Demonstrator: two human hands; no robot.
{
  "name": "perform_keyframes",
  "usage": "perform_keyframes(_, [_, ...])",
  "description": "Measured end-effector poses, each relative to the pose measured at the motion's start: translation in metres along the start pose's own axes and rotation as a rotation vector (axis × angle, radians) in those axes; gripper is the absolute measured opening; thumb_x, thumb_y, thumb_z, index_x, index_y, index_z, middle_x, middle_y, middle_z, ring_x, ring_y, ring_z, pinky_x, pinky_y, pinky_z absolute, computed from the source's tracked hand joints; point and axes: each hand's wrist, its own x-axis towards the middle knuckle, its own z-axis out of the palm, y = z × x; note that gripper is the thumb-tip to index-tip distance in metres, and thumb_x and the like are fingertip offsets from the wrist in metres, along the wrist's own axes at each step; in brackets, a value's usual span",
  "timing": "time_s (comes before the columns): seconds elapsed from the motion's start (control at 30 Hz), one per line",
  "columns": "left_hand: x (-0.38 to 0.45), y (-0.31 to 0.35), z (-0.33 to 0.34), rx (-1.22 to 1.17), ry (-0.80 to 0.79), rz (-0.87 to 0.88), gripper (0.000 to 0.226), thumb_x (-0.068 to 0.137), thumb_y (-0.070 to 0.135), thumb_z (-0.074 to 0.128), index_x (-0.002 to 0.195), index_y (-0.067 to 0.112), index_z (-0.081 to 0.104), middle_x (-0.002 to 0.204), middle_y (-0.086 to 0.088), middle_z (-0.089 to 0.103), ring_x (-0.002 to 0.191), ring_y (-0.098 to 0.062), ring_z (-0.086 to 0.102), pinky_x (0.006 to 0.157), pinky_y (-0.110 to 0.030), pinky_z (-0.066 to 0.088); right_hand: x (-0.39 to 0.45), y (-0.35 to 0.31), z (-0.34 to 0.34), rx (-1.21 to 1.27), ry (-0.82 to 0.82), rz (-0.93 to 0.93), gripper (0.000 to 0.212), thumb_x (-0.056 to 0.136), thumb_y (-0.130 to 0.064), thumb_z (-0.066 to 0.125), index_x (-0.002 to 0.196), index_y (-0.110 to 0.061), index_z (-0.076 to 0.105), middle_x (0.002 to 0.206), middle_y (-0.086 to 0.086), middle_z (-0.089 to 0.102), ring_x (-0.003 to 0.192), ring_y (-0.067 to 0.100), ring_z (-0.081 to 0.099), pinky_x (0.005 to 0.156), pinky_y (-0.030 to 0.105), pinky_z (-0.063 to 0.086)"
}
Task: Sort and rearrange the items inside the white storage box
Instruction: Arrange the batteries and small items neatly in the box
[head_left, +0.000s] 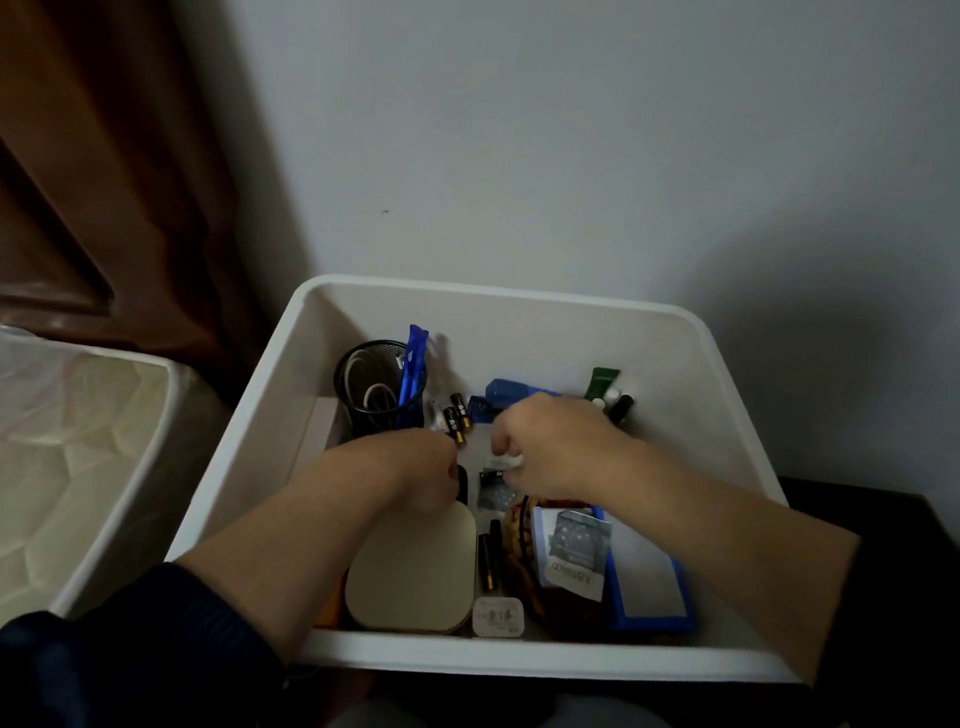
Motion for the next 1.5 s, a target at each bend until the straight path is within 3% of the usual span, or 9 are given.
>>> perform_keyframes(0.2, [0.002,-0.001,0.001,-0.002,-0.017,0.006,0.029,0.110,0.028,0.046,0.129,0.012,0.061,0.104,-0.003,0.059,0.085,-0.013,0.054,0.068,-0.022,0.041,0.014,-0.003,0.012,-0.001,-0.043,0.022,0.020,0.087,-0.027,0.078,0.103,-0.016,0.072,0.095,0.001,0.070,0.085,0.021,0.067,0.077,0.040,0.061])
perform_keyframes(0.43, [-0.001,-0.002,-0.001,-0.079,0.105,0.112,0.023,0.108,0.027,0.052,0.128,0.020,0.060,0.119,0.001,0.062,0.099,-0.012,0.060,0.082,-0.024,0.050,-0.031,0.045,-0.049,0.794,0.353,0.137,0.039,0.084,-0.019,0.082,0.115,-0.034,0.065,0.077,-0.008,0.079,0.065,0.012,0.076,0.065,0.031,0.064])
perform_keyframes(0.53, [-0.006,0.007,-0.010,-0.534,0.271,0.242,0.029,0.107,0.041,0.054,0.131,0.025,0.059,0.120,0.005,0.066,0.101,-0.011,0.069,0.088,-0.029,0.058,-0.055,0.055,-0.059,0.844,0.392,0.184,0.035,0.082,-0.019,0.085,0.110,-0.032,0.068,0.077,-0.007,0.079,0.066,0.016,0.078,0.067,0.030,0.063])
perform_keyframes(0.63, [-0.017,0.030,-0.026,-1.263,0.149,0.351,0.036,0.106,0.051,0.051,0.120,0.021,0.067,0.115,-0.004,0.077,0.102,-0.017,0.077,0.085,-0.034,0.064,-0.063,0.049,-0.055,0.916,0.512,0.212,0.029,0.076,-0.019,0.091,0.097,-0.027,0.073,0.080,-0.007,0.079,0.069,0.012,0.077,0.064,0.027,0.062])
perform_keyframes(0.83, [-0.018,0.059,-0.029,-1.507,0.264,0.372,0.039,0.113,0.025,0.045,0.121,-0.004,0.071,0.110,-0.022,0.078,0.106,-0.035,0.076,0.092,-0.036,0.063,-0.066,0.041,-0.052,0.965,0.495,0.128,0.024,0.075,-0.015,0.094,0.092,-0.020,0.077,0.077,-0.001,0.080,0.069,0.012,0.078,0.072,0.032,0.066])
perform_keyframes(1.0, [-0.013,0.064,-0.024,-1.435,0.325,0.274,0.031,0.111,0.019,0.050,0.118,-0.002,0.071,0.103,-0.021,0.077,0.087,-0.032,0.078,0.076,-0.037,0.067,-0.064,0.057,-0.053,0.913,0.391,0.174,0.018,0.080,-0.017,0.090,0.092,-0.018,0.077,0.076,0.002,0.080,0.071,0.015,0.079,0.069,0.028,0.065])
perform_keyframes(1.1, [-0.011,0.058,-0.023,-1.353,0.388,0.154,0.025,0.112,0.020,0.046,0.119,0.005,0.065,0.093,-0.014,0.071,0.062,-0.019,0.071,0.054,-0.028,0.063,-0.057,0.065,-0.043,0.481,0.293,0.280,0.014,0.082,-0.019,0.086,0.089,-0.024,0.075,0.084,-0.005,0.076,0.080,0.010,0.074,0.066,0.015,0.053])
perform_keyframes(1.27, [-0.007,0.055,-0.020,-1.228,0.308,0.136,0.023,0.111,0.022,0.047,0.120,0.009,0.063,0.091,-0.008,0.064,0.052,-0.010,0.062,0.045,-0.022,0.048,-0.045,0.049,-0.012,0.091,0.081,0.296,0.035,0.088,-0.006,0.073,0.121,-0.017,0.069,0.111,0.006,0.067,0.098,0.023,0.067,0.089,0.037,0.060])
perform_keyframes(1.5, [-0.003,0.049,-0.022,-1.261,0.275,0.051,0.014,0.109,0.017,0.048,0.107,0.010,0.060,0.074,-0.007,0.058,0.052,-0.014,0.054,0.043,-0.023,0.043,-0.036,0.046,-0.005,-0.098,0.007,0.272,0.034,0.091,-0.004,0.070,0.123,-0.015,0.068,0.124,0.009,0.062,0.108,0.025,0.064,0.094,0.039,0.058])
